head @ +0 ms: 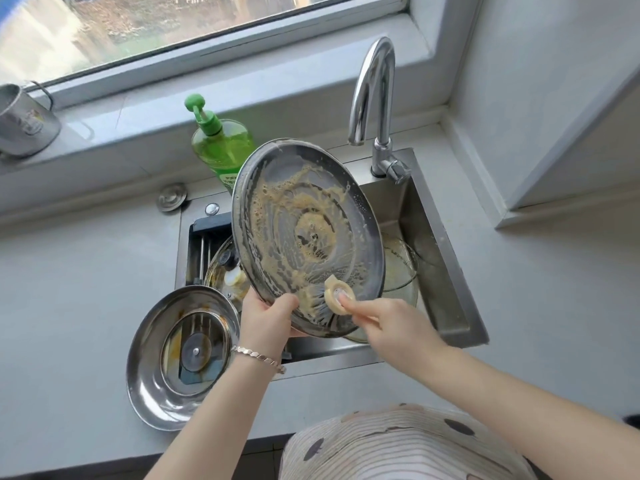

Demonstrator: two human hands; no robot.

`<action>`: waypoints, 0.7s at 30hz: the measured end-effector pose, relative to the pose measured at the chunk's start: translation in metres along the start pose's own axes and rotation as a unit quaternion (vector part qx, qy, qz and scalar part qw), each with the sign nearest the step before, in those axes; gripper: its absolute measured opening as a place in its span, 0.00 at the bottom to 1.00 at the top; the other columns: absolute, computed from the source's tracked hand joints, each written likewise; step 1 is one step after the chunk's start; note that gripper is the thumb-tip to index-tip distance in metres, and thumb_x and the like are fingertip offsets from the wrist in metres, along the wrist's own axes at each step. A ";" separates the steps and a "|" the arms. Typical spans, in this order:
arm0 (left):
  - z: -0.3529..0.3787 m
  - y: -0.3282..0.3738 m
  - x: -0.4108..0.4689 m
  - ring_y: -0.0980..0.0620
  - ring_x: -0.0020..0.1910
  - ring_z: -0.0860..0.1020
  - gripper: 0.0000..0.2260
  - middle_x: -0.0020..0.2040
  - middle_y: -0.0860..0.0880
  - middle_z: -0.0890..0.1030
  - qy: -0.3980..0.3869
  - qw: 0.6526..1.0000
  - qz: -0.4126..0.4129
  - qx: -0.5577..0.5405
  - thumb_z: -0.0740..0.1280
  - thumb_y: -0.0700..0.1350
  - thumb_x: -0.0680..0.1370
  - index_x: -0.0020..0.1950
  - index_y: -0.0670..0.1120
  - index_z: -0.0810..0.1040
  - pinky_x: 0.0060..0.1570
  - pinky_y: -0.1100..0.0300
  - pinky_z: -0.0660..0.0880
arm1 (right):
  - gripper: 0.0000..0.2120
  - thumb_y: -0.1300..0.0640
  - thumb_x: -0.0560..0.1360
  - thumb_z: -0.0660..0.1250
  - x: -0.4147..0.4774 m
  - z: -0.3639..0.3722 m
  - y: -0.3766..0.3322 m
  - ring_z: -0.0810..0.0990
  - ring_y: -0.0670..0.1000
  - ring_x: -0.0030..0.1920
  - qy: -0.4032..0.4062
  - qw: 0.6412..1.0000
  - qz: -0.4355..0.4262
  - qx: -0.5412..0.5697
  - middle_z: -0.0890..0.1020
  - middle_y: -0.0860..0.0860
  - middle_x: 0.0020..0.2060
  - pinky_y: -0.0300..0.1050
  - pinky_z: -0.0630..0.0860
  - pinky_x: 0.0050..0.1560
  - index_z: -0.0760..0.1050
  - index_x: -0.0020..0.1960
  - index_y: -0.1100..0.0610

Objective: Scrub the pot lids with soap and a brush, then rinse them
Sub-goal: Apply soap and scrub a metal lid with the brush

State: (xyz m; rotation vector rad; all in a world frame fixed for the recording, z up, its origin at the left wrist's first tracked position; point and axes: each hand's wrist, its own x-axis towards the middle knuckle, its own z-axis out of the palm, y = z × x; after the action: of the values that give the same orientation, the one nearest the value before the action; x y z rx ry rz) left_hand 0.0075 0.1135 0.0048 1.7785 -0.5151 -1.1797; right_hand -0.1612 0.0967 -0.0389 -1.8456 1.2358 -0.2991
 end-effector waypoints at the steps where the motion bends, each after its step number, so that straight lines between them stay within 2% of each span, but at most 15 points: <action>1: -0.002 0.000 0.001 0.40 0.48 0.80 0.13 0.46 0.44 0.81 0.007 1.000 -0.005 -0.003 0.62 0.28 0.73 0.47 0.46 0.75 0.45 0.40 0.79 | 0.17 0.55 0.80 0.57 -0.005 0.001 -0.005 0.70 0.50 0.40 -0.012 1.000 -0.019 -0.002 0.76 0.49 0.38 0.45 0.63 0.38 0.71 0.66 0.41; 3: -0.007 0.000 0.004 0.40 0.49 0.80 0.12 0.48 0.43 0.81 0.020 1.000 -0.012 -0.007 0.62 0.29 0.73 0.47 0.46 0.75 0.46 0.40 0.78 | 0.18 0.55 0.80 0.56 0.000 -0.009 0.009 0.68 0.48 0.40 -0.013 0.998 0.015 -0.056 0.75 0.49 0.39 0.44 0.61 0.36 0.70 0.67 0.41; 5: -0.009 0.002 0.004 0.41 0.47 0.80 0.13 0.47 0.45 0.81 0.019 1.000 -0.006 -0.003 0.62 0.29 0.74 0.46 0.47 0.74 0.38 0.46 0.81 | 0.18 0.55 0.80 0.55 0.006 -0.016 0.023 0.69 0.50 0.40 -0.009 0.995 0.063 -0.079 0.78 0.50 0.42 0.43 0.61 0.32 0.70 0.67 0.41; 7: -0.008 0.005 0.004 0.43 0.45 0.80 0.13 0.46 0.45 0.80 0.020 1.000 -0.011 -0.008 0.61 0.28 0.74 0.45 0.47 0.73 0.30 0.52 0.80 | 0.18 0.56 0.80 0.55 -0.001 -0.010 0.020 0.71 0.53 0.41 -0.014 0.997 0.028 -0.072 0.78 0.50 0.40 0.44 0.62 0.35 0.70 0.67 0.41; 9: -0.009 0.004 0.007 0.41 0.46 0.80 0.12 0.46 0.44 0.80 0.028 0.999 -0.031 -0.020 0.62 0.28 0.74 0.48 0.44 0.74 0.32 0.50 0.80 | 0.19 0.56 0.80 0.56 -0.014 0.000 0.008 0.72 0.52 0.42 -0.030 0.998 -0.034 -0.052 0.74 0.49 0.36 0.45 0.64 0.39 0.68 0.68 0.40; 10: -0.011 0.003 0.008 0.40 0.47 0.80 0.11 0.47 0.43 0.80 0.034 0.998 -0.040 -0.024 0.62 0.29 0.73 0.51 0.42 0.74 0.33 0.49 0.81 | 0.19 0.56 0.80 0.56 -0.015 -0.002 0.011 0.71 0.51 0.41 -0.030 0.997 -0.034 -0.062 0.72 0.49 0.36 0.45 0.64 0.38 0.67 0.68 0.39; 13: -0.015 0.001 0.009 0.41 0.45 0.80 0.14 0.49 0.42 0.80 0.037 0.997 -0.054 -0.038 0.62 0.29 0.74 0.58 0.40 0.71 0.32 0.48 0.81 | 0.19 0.54 0.81 0.54 -0.001 -0.019 0.038 0.68 0.50 0.40 0.006 0.991 0.069 -0.116 0.69 0.46 0.34 0.44 0.61 0.36 0.67 0.68 0.38; 14: -0.015 0.000 0.008 0.42 0.44 0.80 0.15 0.48 0.43 0.80 0.037 0.997 -0.058 -0.042 0.62 0.29 0.74 0.58 0.40 0.71 0.32 0.48 0.81 | 0.19 0.54 0.81 0.53 0.000 -0.021 0.041 0.68 0.50 0.41 0.008 0.988 0.072 -0.137 0.68 0.46 0.35 0.43 0.60 0.37 0.66 0.69 0.39; 17: -0.015 0.000 0.008 0.42 0.43 0.80 0.16 0.50 0.41 0.78 0.039 0.994 -0.084 -0.065 0.62 0.28 0.73 0.59 0.39 0.69 0.33 0.46 0.80 | 0.20 0.54 0.81 0.53 -0.012 -0.014 0.026 0.66 0.48 0.41 -0.030 0.990 -0.014 -0.138 0.65 0.44 0.33 0.42 0.60 0.39 0.62 0.70 0.37; 18: -0.017 0.000 0.009 0.41 0.42 0.80 0.16 0.51 0.40 0.78 0.036 0.993 -0.088 -0.073 0.62 0.28 0.73 0.60 0.38 0.68 0.33 0.45 0.80 | 0.20 0.53 0.81 0.53 -0.013 -0.017 0.025 0.66 0.48 0.41 -0.039 0.989 -0.016 -0.139 0.65 0.44 0.34 0.42 0.60 0.39 0.61 0.70 0.36; 21: -0.021 0.004 0.008 0.40 0.42 0.79 0.13 0.50 0.39 0.78 0.011 0.992 -0.093 -0.087 0.60 0.27 0.74 0.55 0.39 0.69 0.31 0.43 0.79 | 0.20 0.53 0.81 0.52 0.012 -0.041 0.052 0.73 0.53 0.46 0.003 0.978 0.085 -0.190 0.73 0.49 0.42 0.42 0.61 0.40 0.63 0.70 0.36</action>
State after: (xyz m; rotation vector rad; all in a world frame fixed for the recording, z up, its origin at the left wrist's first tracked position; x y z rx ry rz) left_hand 0.0306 0.1150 0.0072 1.7141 -0.2299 -1.2903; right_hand -0.2131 0.0588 -0.0575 -2.0385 1.5246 0.0305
